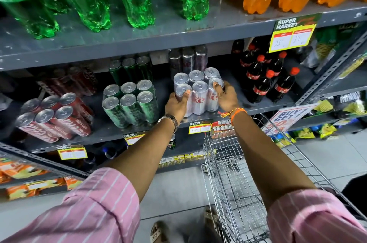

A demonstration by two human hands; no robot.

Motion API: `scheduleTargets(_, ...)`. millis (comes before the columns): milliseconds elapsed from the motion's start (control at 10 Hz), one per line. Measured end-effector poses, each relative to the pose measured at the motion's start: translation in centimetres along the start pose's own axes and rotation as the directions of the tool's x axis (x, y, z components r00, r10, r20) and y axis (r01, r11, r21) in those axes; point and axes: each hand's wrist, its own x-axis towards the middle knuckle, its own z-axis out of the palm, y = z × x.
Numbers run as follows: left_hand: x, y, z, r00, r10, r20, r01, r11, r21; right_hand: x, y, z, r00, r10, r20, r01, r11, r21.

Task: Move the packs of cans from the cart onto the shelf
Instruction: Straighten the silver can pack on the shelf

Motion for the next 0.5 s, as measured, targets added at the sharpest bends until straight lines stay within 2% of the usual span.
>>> scheduleTargets(300, -1.3, 1.4, -0.7, 0.997, -0.055, 0.060, 0.049, 0.994, 0.094, -1.4, -1.0, -0.2, 0.999, 0.001, -0.036, -0.005, 0.993, -0.118)
scheduleTargets(400, -3.5, 2.6, -2.7, 0.989, 0.145, 0.026, -0.147, 0.963, 0.224, -2.4, -2.4, -0.2, 0.999, 0.030, -0.042, -0.032, 0.998, -0.055)
scheduleTargets(500, -7.7, 3.5, -6.4, 0.893, 0.449, 0.019, -0.435, 0.852, 0.293, -5.0, -4.9, -0.7, 0.992, 0.043, -0.119, -0.033, 0.996, 0.088)
